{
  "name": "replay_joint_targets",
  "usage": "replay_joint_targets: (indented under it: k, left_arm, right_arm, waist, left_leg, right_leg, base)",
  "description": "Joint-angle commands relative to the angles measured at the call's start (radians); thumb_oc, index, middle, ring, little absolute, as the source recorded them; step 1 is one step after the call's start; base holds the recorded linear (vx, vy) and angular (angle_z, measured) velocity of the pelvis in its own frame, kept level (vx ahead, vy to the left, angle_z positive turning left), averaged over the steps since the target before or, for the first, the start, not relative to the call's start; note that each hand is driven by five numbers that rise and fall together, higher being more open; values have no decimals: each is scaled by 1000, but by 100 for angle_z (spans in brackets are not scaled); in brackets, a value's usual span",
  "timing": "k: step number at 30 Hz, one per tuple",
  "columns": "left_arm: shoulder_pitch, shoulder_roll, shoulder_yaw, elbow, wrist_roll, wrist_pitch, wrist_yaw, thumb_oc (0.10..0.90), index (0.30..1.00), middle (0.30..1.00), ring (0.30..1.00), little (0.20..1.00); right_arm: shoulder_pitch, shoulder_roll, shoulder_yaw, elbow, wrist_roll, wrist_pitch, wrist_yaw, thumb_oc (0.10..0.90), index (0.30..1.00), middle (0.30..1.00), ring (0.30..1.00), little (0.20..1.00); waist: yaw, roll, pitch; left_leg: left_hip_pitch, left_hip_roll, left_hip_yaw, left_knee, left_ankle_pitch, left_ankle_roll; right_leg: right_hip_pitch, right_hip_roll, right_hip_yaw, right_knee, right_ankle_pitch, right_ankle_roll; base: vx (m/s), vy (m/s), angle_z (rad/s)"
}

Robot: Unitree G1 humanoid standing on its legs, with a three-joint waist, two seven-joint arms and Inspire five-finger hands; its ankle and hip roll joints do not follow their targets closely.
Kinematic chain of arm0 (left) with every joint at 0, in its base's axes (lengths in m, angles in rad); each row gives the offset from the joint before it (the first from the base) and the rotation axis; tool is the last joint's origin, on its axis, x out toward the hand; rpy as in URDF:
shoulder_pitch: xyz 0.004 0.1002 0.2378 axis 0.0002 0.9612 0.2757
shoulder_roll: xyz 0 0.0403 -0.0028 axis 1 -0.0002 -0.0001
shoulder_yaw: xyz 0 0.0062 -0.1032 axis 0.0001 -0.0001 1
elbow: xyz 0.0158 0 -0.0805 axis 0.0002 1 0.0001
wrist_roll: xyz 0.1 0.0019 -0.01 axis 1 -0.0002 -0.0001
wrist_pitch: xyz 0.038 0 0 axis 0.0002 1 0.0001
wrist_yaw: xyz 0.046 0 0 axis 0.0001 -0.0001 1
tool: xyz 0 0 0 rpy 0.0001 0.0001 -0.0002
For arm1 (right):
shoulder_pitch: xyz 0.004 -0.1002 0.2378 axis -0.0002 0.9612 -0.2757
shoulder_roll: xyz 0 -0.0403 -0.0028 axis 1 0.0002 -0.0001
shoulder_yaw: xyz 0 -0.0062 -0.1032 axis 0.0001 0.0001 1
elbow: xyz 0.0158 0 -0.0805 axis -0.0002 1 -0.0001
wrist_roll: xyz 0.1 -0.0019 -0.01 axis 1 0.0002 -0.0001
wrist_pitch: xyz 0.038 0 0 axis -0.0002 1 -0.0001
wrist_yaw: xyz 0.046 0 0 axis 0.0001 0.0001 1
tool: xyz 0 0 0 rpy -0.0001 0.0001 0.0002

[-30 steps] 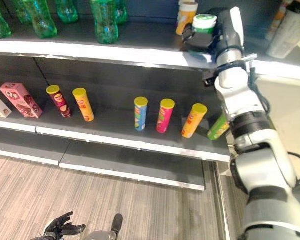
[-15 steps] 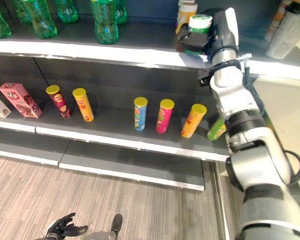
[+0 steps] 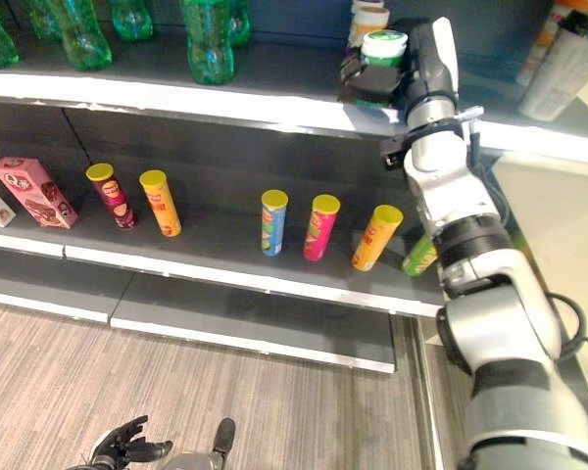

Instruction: Put the goods on the table back onto the shelves and tidy them up.

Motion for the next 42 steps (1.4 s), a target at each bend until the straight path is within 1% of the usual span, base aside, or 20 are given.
replay_joint_targets:
  k: [1, 8, 11, 12, 16, 18, 24, 27, 28, 30, 35, 39, 42]
  left_arm:
    - [-54, 58, -50, 0, -1, -33, 24, 800, 900, 900, 900, 900]
    - [-55, 53, -52, 2, 0, -30, 24, 800, 900, 900, 900, 900]
    - [-57, 53, -49, 2, 3, -29, 26, 800, 900, 900, 900, 900]
    - [-56, 52, -45, 0, 2, -27, 26, 800, 900, 900, 900, 900]
    - [-52, 49, -40, -4, 7, -25, 26, 800, 900, 900, 900, 900]
    - [-48, 41, -28, -6, 21, -24, 29, 800, 900, 900, 900, 900]
    - [-36, 37, -8, -8, 41, -22, 29, 800, 900, 900, 900, 900]
    - [-27, 42, -2, -16, 49, -22, 25, 800, 900, 900, 900, 900]
    - [-27, 42, -2, -16, 49, -22, 25, 800, 900, 900, 900, 900]
    - [-21, 42, 12, -13, 54, -21, 24, 800, 900, 900, 900, 900]
    - [-10, 52, 34, -14, 63, -21, 20, 800, 900, 900, 900, 900]
    - [-3, 60, 76, -51, 39, -26, 26, 800, 900, 900, 900, 900]
    - [-4, 68, 104, -81, 22, -30, 29, 800, 900, 900, 900, 900]
  right_arm:
    - [-161, -5, 49, -35, -23, -55, -26, 800, 900, 900, 900, 900]
    - [-149, 2, 26, -70, 28, -72, -32, 800, 900, 900, 900, 900]
    - [-140, -4, 18, -109, 56, -83, -28, 800, 900, 900, 900, 900]
    - [-128, -13, 9, -157, 76, -92, -28, 800, 900, 900, 900, 900]
    - [-119, -46, 4, -223, 41, -95, -45, 800, 900, 900, 900, 900]
    - [-77, -100, -42, -337, 1, -109, -82, 800, 900, 900, 900, 900]
    - [3, -189, -143, -487, -37, -132, -132, 800, 900, 900, 900, 900]
    - [46, -238, -196, -524, -43, -143, -151, 800, 900, 900, 900, 900]
    - [46, -238, -196, -524, -43, -143, -151, 800, 900, 900, 900, 900]
    - [89, -283, -243, -563, -50, -151, -166, 800, 900, 900, 900, 900]
    - [178, -349, -332, -612, -55, -166, -185, 800, 900, 900, 900, 900]
    - [306, -378, -446, -708, -64, -181, -190, 800, 900, 900, 900, 900]
    - [446, -387, -572, -805, -73, -197, -185, 800, 900, 900, 900, 900]
  waist:
    - [39, -38, -22]
    - [33, -39, -22]
    - [29, -41, -21]
    - [26, -42, -22]
    - [22, -45, -22]
    - [14, -46, -21]
    - [4, -50, -22]
    - [3, -56, -22]
    - [3, -56, -22]
    - [-1, -61, -18]
    - [-7, -77, -12]
    - [-14, -91, -6]
    - [-22, -106, -2]
  left_leg:
    - [129, 56, 32, 4, -228, -47]
    - [134, 59, 35, 4, -230, -47]
    - [136, 59, 37, 4, -231, -48]
    - [138, 60, 39, 4, -232, -48]
    - [139, 61, 42, 4, -232, -48]
    - [140, 62, 43, 4, -234, -48]
    - [138, 61, 42, 4, -237, -47]
    - [135, 60, 40, 4, -237, -47]
    - [135, 60, 40, 4, -237, -47]
    - [131, 61, 40, 4, -237, -47]
    - [126, 60, 41, 4, -237, -47]
    - [120, 62, 45, 4, -238, -47]
    - [113, 64, 49, 4, -237, -47]
  right_leg:
    - [-39, -99, -2, 6, 52, 84]
    - [-38, -97, 2, 6, 51, 81]
    - [-37, -97, 2, 6, 51, 80]
    - [-37, -96, 2, 6, 50, 80]
    - [-37, -96, 2, 6, 50, 79]
    - [-38, -97, 2, 6, 49, 80]
    - [-38, -98, -1, 6, 47, 82]
    - [-40, -100, -4, 6, 46, 83]
    - [-40, -100, -4, 6, 46, 83]
    - [-44, -100, -6, 6, 47, 84]
    - [-52, -101, -6, 6, 48, 88]
    - [-61, -101, -4, 6, 52, 90]
    - [-73, -100, 2, 6, 54, 91]
  base:
    - [0, 0, 0]
    - [0, 0, 0]
    - [0, 0, 0]
    - [0, 0, 0]
    - [0, 0, 0]
    - [-3, 9, 2]
    - [0, 0, 0]
    - [0, 0, 0]
    - [0, 0, 0]
    - [0, 0, 0]
    - [-1, 3, -1]
    - [0, 0, 0]
    - [0, 0, 0]
